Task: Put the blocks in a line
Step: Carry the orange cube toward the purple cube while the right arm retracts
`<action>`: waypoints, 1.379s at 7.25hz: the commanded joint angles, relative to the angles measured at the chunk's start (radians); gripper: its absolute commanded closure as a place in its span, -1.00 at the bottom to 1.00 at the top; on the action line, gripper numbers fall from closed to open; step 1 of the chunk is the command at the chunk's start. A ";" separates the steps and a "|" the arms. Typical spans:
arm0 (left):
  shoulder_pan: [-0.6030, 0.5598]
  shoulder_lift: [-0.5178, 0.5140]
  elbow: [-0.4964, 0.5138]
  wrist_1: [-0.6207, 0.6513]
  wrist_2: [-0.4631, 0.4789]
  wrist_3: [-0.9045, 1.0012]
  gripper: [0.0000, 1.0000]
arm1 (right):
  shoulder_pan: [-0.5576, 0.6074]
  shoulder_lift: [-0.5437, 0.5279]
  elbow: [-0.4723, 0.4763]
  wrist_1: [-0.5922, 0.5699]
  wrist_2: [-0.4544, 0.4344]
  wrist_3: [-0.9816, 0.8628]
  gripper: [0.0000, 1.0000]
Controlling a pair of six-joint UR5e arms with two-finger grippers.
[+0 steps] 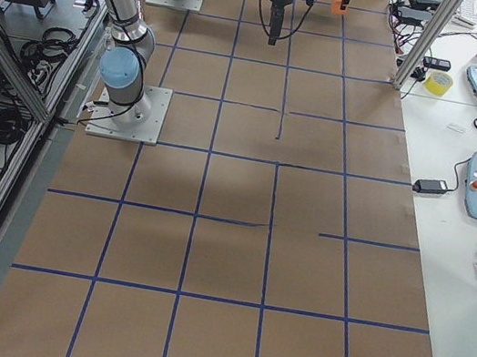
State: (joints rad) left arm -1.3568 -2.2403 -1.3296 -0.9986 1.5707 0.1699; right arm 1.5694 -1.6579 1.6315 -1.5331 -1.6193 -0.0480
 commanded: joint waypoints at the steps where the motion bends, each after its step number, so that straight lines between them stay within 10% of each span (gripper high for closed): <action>1: 0.095 -0.013 0.039 -0.002 0.075 0.042 0.73 | 0.000 0.003 0.002 0.002 0.022 -0.006 -1.00; 10: 0.367 -0.022 0.026 -0.046 0.022 0.390 0.74 | -0.003 0.006 0.019 0.005 0.006 -0.007 -1.00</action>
State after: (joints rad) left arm -0.9975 -2.2540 -1.3078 -1.0403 1.6000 0.5580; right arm 1.5662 -1.6524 1.6503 -1.5279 -1.6132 -0.0552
